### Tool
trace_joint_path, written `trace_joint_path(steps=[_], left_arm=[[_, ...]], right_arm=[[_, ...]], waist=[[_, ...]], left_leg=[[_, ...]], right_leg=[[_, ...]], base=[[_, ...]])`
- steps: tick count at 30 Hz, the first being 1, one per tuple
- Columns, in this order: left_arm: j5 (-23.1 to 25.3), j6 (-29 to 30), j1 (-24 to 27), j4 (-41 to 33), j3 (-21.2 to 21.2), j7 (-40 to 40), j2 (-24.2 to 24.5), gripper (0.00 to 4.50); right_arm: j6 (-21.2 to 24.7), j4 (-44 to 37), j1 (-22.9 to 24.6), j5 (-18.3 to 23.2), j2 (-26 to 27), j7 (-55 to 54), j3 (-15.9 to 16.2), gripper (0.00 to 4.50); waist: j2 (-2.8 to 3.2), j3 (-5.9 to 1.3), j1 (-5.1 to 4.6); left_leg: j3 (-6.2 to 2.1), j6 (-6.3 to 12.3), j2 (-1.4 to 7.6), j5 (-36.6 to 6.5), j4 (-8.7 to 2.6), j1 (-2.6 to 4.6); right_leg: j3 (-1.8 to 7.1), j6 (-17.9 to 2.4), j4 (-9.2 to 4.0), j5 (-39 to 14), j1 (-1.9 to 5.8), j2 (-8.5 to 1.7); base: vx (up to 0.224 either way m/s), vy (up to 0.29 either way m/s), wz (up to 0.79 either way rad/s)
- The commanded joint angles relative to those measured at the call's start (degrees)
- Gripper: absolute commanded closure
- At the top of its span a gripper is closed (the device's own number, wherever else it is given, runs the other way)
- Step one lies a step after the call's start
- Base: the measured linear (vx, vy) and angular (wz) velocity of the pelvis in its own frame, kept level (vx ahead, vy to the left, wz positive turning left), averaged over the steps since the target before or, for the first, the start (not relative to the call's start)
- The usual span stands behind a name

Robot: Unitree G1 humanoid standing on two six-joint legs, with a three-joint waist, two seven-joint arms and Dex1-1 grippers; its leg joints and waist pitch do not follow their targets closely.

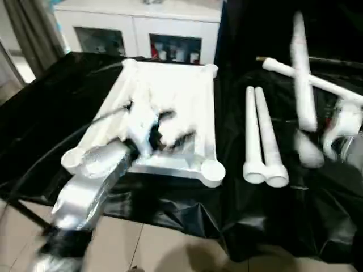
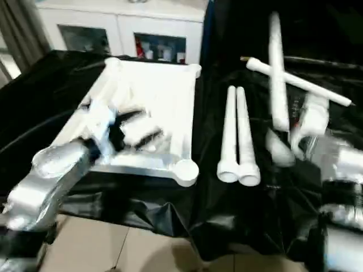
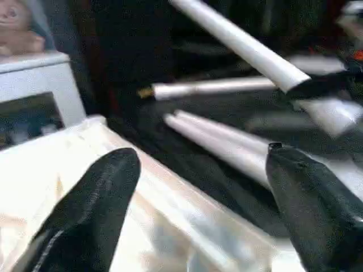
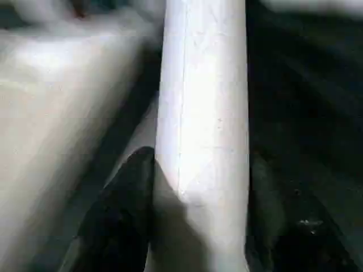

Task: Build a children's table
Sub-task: Insert table leg to table base

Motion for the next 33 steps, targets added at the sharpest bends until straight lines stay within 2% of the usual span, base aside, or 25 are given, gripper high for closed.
trace_joint_path(steps=[1, 2, 3, 4, 5, 7, 9, 11, 14, 17, 19, 20, 21, 22, 24, 27, 28, 30, 31, 33], left_arm=[[-4.02, 4.72, -2.72, 0.49, 1.60, 1.01, -1.33, 0.09], [-8.45, 8.23, -4.88, 1.39, 3.03, 0.53, -3.13, 0.09], [-8.45, 8.23, -4.88, 1.39, 3.03, 0.53, -3.13, 0.02], [-14.87, 13.85, -8.79, 3.58, 5.46, 0.74, -6.45, 0.02], [-16.58, 15.46, -10.40, 4.98, 6.10, 0.67, -7.65, 0.00], [-17.45, 16.22, -11.54, 6.04, 6.38, 0.53, -8.56, 0.00], [-20.75, 20.28, -14.71, 9.14, 8.11, 1.00, -11.73, 0.00], [-21.58, 22.03, -16.01, 10.76, 8.74, 1.88, -13.16, 0.00], [-21.29, 22.71, -17.07, 13.23, 9.00, 3.84, -14.62, 0.00], [-22.31, 23.66, -18.01, 14.88, 10.14, 6.26, -15.99, 0.00], [-24.54, 24.31, -18.70, 15.24, 12.43, 7.34, -17.24, 0.28], [-25.75, 24.81, -19.06, 15.33, 13.72, 7.91, -17.77, 0.35], [-26.15, 24.99, -19.29, 15.34, 14.48, 8.37, -18.03, 0.39], [-26.10, 25.01, -19.43, 15.39, 14.90, 8.94, -18.13, 0.49], [-25.97, 24.85, -19.65, 15.78, 15.58, 10.14, -18.33, 0.81], [-26.11, 24.20, -20.19, 16.80, 17.56, 13.70, -19.04, 0.85], [-26.38, 24.02, -20.40, 16.96, 18.32, 15.16, -19.41, 1.12], [-26.60, 23.96, -20.55, 16.84, 19.06, 16.72, -19.88, 1.24], [-26.60, 23.96, -20.55, 16.84, 19.06, 16.72, -19.88, 1.34], [-26.96, 24.61, -20.55, 15.99, 19.26, 17.65, -20.44, 1.44]], right_arm=[[0.26, -6.90, 1.73, 4.39, 1.28, 3.45, 1.46, 2.60], [0.96, -10.89, 3.17, 6.89, 2.56, 5.50, 2.32, 2.60], [0.96, -10.89, 3.17, 6.89, 2.56, 5.50, 2.32, 2.60], [2.31, -17.47, 5.79, 11.34, 4.82, 8.52, 3.92, 2.60], [2.47, -19.49, 6.91, 12.56, 5.52, 9.39, 5.00, 2.60], [2.38, -20.99, 7.93, 13.04, 5.97, 9.95, 6.03, 2.60], [3.04, -24.70, 10.11, 13.63, 7.17, 10.70, 7.98, 2.60], [3.52, -26.76, 11.06, 14.43, 7.81, 10.91, 8.57, 2.60], [4.04, -28.57, 11.84, 15.15, 8.08, 11.04, 9.58, 2.60], [4.38, -29.90, 12.59, 15.71, 8.04, 10.56, 10.32, 2.60], [4.43, -30.26, 12.90, 15.48, 7.95, 10.12, 10.67, 2.60], [4.48, -30.38, 13.02, 15.32, 7.94, 9.98, 10.76, 2.60], [4.51, -30.41, 13.07, 15.21, 7.95, 9.84, 10.83, 2.60], [4.49, -30.37, 13.07, 15.08, 7.95, 9.69, 10.91, 2.60], [4.42, -30.21, 12.88, 14.69, 7.98, 9.16, 11.18, 2.60], [3.37, -29.64, 12.08, 12.49, 8.17, 7.14, 12.49, 2.60], [2.81, -29.50, 11.72, 11.39, 8.47, 5.79, 13.14, 2.60], [2.28, -29.01, 11.08, 8.28, 8.83, 2.79, 14.88, 2.60], [2.28, -29.01, 11.08, 8.28, 8.83, 2.79, 14.88, 2.60], [1.30, -29.16, 10.97, 5.62, 9.39, 1.22, 17.64, 2.60]], waist=[[-0.92, -4.43, 0.71], [-0.90, -4.41, 0.93], [-0.91, -4.42, 1.31], [-0.62, -4.42, 1.42], [-0.67, -4.48, 1.92], [-0.69, -4.43, 2.04], [-0.69, -4.32, 2.51], [-0.83, -4.30, 3.08], [-0.74, -4.39, 3.13], [-0.83, -4.44, 3.05], [-0.85, -4.48, 3.14], [-1.04, -4.50, 3.07], [-0.96, -4.49, 3.18], [-1.24, -4.40, 3.10], [-1.27, -4.35, 3.03], [-1.27, -4.28, 3.03], [-1.45, -4.30, 3.01], [-1.32, -4.31, 2.92], [-1.29, -4.34, 2.87], [-1.11, -4.29, 2.93]], left_leg=[[0.14, 4.88, 0.43, -3.48, -3.26, -0.61], [0.03, 4.93, 0.46, -3.14, -3.28, -0.73], [0.09, 4.84, 0.48, -2.88, -3.25, -0.63], [0.14, 4.63, 0.36, -2.48, -3.21, -0.78], [0.10, 4.69, 0.41, -2.28, -3.15, -0.64], [0.00, 4.98, 0.45, -2.53, -3.27, -0.77], [0.18, 4.42, 0.30, -2.80, -3.22, -0.64], [0.00, 3.93, 0.34, -3.19, -3.43, -0.64], [-0.18, 3.62, 0.36, -2.50, -3.52, -0.78], [-0.27, 3.49, 0.36, -2.22, -3.53, -0.86], [-0.30, 3.47, 0.40, -1.96, -3.53, -0.90], [-0.21, 3.49, 0.37, -1.71, -3.44, -0.96], [-0.30, 3.46, 0.40, -1.73, -3.49, -0.96], [-0.23, 3.65, 0.36, -1.81, -3.52, -1.01], [-0.25, 3.77, 0.38, -1.79, -3.53, -1.01], [-0.17, 3.58, 0.21, -1.74, -3.50, -1.01], [-0.18, 3.51, 0.20, -1.69, -3.52, -1.03], [-0.28, 3.05, 0.24, -1.47, -3.56, -1.03], [-0.29, 2.81, 0.29, -1.40, -3.58, -0.93], [-0.25, 2.81, 0.29, -1.88, -3.61, -0.91]], right_leg=[[2.75, -5.25, -4.74, -15.11, 4.13, -3.37], [2.78, -5.66, -4.82, -14.96, 4.21, -3.47], [2.88, -6.54, -4.74, -14.25, 4.11, -3.47], [2.91, -7.15, -4.60, -13.59, 4.19, -3.34], [2.93, -7.63, -4.61, -12.60, 4.11, -3.36], [2.81, -7.43, -4.84, -13.07, 4.15, -3.38], [2.87, -6.45, -5.23, -14.78, 4.09, -3.37], [2.81, -4.84, -5.50, -17.19, 4.22, -3.56], [2.74, -3.41, -5.55, -17.09, 4.35, -3.49], [2.70, -3.07, -5.59, -16.32, 4.44, -3.56], [2.76, -3.41, -5.54, -15.72, 4.44, -3.63], [2.75, -3.91, -5.46, -14.96, 4.47, -3.60], [2.73, -4.17, -5.41, -14.89, 4.51, -3.71], [2.74, -4.12, -5.45, -15.11, 4.52, -3.66], [2.73, -3.59, -5.54, -15.63, 4.46, -3.65], [2.70, -2.38, -5.79, -17.18, 4.41, -3.60], [2.67, -1.82, -5.85, -17.64, 4.42, -3.58], [2.63, -1.62, -5.81, -17.67, 4.35, -3.58], [2.68, -1.69, -5.78, -17.43, 4.26, -3.59], [2.74, -1.65, -5.75, -17.07, 4.22, -3.61]], base=[[0.000, 0.000, 0.00], [0.000, 0.000, 0.00], [0.000, 0.000, 0.00], [0.000, 0.000, 0.00], [0.000, 0.000, 0.00], [0.000, 0.000, 0.00], [0.000, 0.000, 0.00], [0.000, 0.000, 0.00], [0.000, 0.000, 0.00], [0.000, 0.000, 0.00], [0.000, 0.000, 0.00], [0.000, 0.000, 0.00], [0.000, 0.000, 0.00], [0.000, 0.000, 0.00], [0.000, 0.000, 0.00], [0.000, 0.000, 0.00], [0.000, 0.000, 0.00], [0.000, 0.000, 0.00], [0.000, 0.000, 0.00], [0.000, 0.000, 0.00]])
